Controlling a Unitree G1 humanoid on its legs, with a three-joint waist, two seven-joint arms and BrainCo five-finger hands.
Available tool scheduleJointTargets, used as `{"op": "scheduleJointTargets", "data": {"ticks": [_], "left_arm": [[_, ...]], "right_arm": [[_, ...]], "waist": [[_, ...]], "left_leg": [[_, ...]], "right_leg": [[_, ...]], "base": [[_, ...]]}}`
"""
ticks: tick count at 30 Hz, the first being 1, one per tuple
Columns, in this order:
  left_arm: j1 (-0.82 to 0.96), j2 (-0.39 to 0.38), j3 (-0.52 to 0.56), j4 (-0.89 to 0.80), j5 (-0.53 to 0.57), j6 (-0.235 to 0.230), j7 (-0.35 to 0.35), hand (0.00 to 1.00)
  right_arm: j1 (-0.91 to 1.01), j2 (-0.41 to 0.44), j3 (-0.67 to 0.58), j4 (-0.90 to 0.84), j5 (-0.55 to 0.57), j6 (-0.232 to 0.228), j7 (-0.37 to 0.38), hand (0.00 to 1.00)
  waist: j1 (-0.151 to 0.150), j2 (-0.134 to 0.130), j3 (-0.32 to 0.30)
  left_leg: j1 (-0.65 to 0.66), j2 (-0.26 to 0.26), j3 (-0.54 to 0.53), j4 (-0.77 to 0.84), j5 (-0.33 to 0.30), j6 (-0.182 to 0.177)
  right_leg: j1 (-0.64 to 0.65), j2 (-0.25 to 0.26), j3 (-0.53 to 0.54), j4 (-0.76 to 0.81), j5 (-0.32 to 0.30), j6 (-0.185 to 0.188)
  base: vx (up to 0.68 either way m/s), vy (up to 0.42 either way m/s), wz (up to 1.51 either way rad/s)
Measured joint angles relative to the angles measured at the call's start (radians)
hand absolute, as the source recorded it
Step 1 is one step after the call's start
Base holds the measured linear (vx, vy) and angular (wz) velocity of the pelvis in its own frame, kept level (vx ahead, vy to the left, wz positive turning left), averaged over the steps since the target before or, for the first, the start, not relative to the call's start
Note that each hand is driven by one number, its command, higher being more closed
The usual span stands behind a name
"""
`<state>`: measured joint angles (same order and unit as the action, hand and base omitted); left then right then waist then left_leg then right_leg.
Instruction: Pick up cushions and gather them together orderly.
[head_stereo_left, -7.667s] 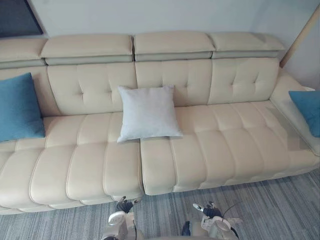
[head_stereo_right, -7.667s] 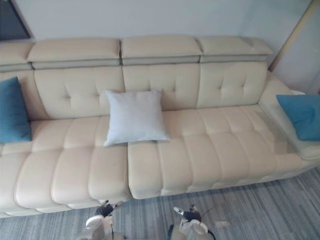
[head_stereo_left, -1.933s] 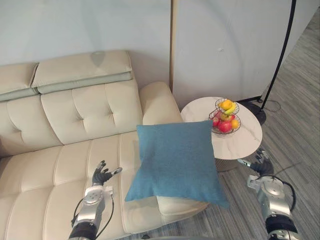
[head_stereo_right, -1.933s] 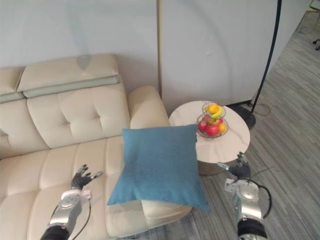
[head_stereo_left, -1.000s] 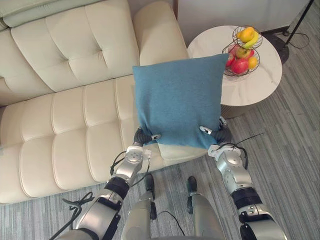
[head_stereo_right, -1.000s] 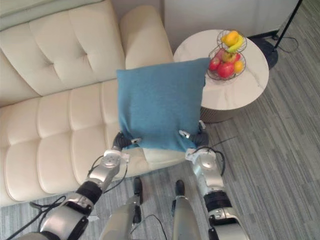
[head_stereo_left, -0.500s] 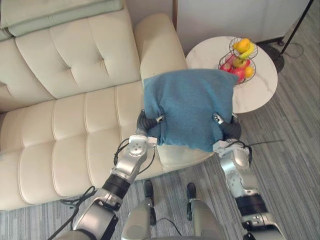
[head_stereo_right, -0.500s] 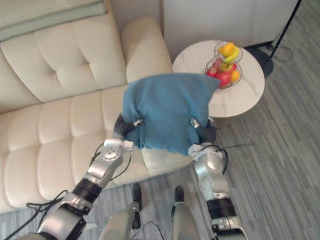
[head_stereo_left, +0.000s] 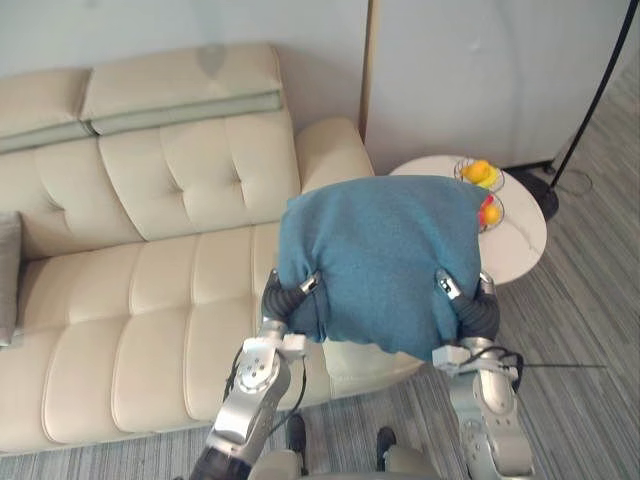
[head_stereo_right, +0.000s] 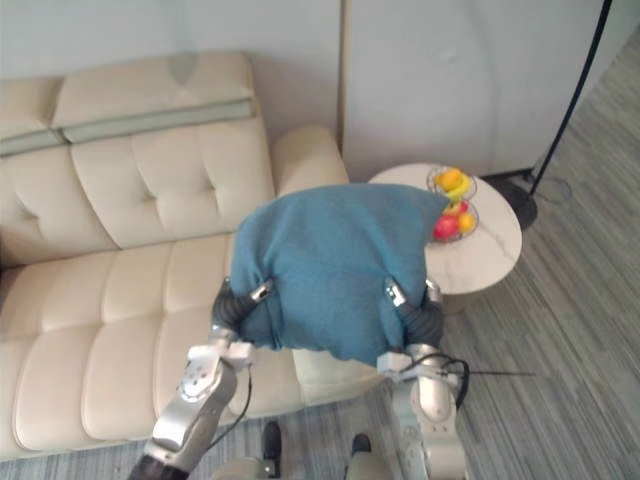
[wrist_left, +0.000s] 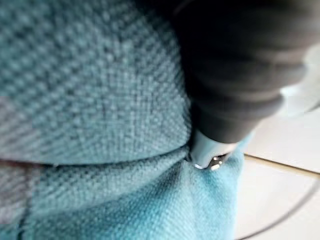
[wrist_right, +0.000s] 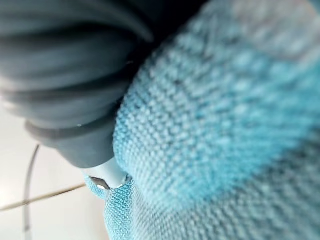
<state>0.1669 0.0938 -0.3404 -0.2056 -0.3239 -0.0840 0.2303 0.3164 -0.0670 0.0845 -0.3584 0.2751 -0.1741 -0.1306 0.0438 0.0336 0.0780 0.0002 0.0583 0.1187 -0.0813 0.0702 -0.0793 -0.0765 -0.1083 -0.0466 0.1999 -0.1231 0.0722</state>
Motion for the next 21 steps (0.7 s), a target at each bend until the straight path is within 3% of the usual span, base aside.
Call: {"op": "scheduleJointTargets", "data": {"ticks": [4,8,9,11,13,15,16,17,19,21], "left_arm": [[0.057,0.001,-0.001,-0.014,0.001,-0.005,-0.019,1.0],[0.067,0.0,0.002,-0.014,-0.004,-0.006,-0.02,1.0],[0.068,-0.001,0.001,-0.013,-0.004,-0.006,-0.021,1.0],[0.069,-0.004,0.004,-0.01,-0.009,-0.006,-0.022,1.0],[0.069,-0.022,0.0,0.004,-0.022,-0.006,-0.023,1.0],[0.058,-0.04,-0.012,0.036,-0.022,-0.007,-0.024,1.0],[0.05,-0.043,-0.022,0.056,-0.023,-0.007,-0.025,1.0],[0.04,-0.039,-0.028,0.073,-0.025,-0.008,-0.025,1.0],[0.023,-0.011,-0.031,0.113,-0.031,-0.008,-0.025,1.0],[0.018,-0.008,-0.034,0.147,-0.033,-0.008,-0.025,1.0]], "right_arm": [[0.072,0.019,0.018,-0.015,-0.017,-0.017,0.01,1.0],[0.076,0.016,0.018,-0.009,-0.044,-0.017,0.001,1.0],[0.073,0.016,0.015,-0.002,-0.053,-0.017,-0.006,1.0],[0.042,0.016,0.008,0.029,-0.082,-0.017,-0.022,1.0],[0.014,0.015,-0.009,0.072,-0.103,-0.016,-0.041,1.0],[-0.007,0.015,-0.036,0.116,-0.119,-0.017,-0.05,1.0],[-0.015,0.014,-0.048,0.133,-0.12,-0.016,-0.056,1.0],[-0.02,0.019,-0.054,0.151,-0.12,-0.016,-0.06,1.0],[-0.021,0.062,-0.057,0.198,-0.13,-0.001,-0.078,1.0],[-0.025,0.07,-0.063,0.225,-0.151,0.01,-0.081,1.0]], "waist": [[0.012,-0.005,-0.016],[0.022,-0.011,-0.007],[0.023,-0.023,-0.003],[0.021,-0.032,0.003],[0.019,-0.024,-0.004],[0.014,-0.007,-0.019],[0.014,0.004,-0.026],[0.013,0.001,-0.03],[0.014,-0.075,-0.039],[0.021,-0.075,-0.038]], "left_leg": [[-0.037,-0.006,-0.052,0.107,-0.058,-0.007],[-0.165,0.003,-0.108,0.267,-0.124,-0.016],[-0.182,0.027,-0.06,0.288,-0.134,-0.007],[-0.211,0.082,0.016,0.359,-0.157,0.051],[-0.188,0.193,0.115,0.373,-0.151,0.051],[-0.158,0.252,0.197,0.334,-0.14,0.029],[-0.135,0.259,0.21,0.304,-0.121,-0.002],[-0.13,0.247,0.226,0.277,-0.087,-0.104],[-0.167,0.146,0.218,0.325,-0.121,-0.055],[-0.231,0.128,0.202,0.458,-0.209,-0.011]], "right_leg": [[0.038,-0.013,-0.038,0.022,-0.025,-0.003],[-0.002,-0.034,-0.135,0.105,-0.062,-0.02],[-0.005,-0.052,-0.17,0.102,-0.058,-0.027],[-0.01,-0.083,-0.199,0.109,-0.055,-0.027],[0.011,-0.112,-0.24,0.087,-0.039,-0.001],[0.028,-0.137,-0.272,0.033,-0.004,0.039],[0.04,-0.145,-0.279,0.0,0.011,0.057],[0.049,-0.159,-0.285,-0.02,0.028,0.078],[0.08,-0.247,-0.3,-0.1,0.123,0.094],[0.073,-0.276,-0.289,-0.096,0.221,0.096]], "base": [[-0.04,-0.006,0.35],[-0.11,-0.03,0.69],[-0.1,0.013,0.77],[-0.04,0.051,0.66],[-0.02,0.172,0.61],[0.03,0.364,0.6],[0.06,0.438,0.61],[0.09,0.518,0.5],[0.07,0.397,0.5],[0.04,0.463,0.21]]}}
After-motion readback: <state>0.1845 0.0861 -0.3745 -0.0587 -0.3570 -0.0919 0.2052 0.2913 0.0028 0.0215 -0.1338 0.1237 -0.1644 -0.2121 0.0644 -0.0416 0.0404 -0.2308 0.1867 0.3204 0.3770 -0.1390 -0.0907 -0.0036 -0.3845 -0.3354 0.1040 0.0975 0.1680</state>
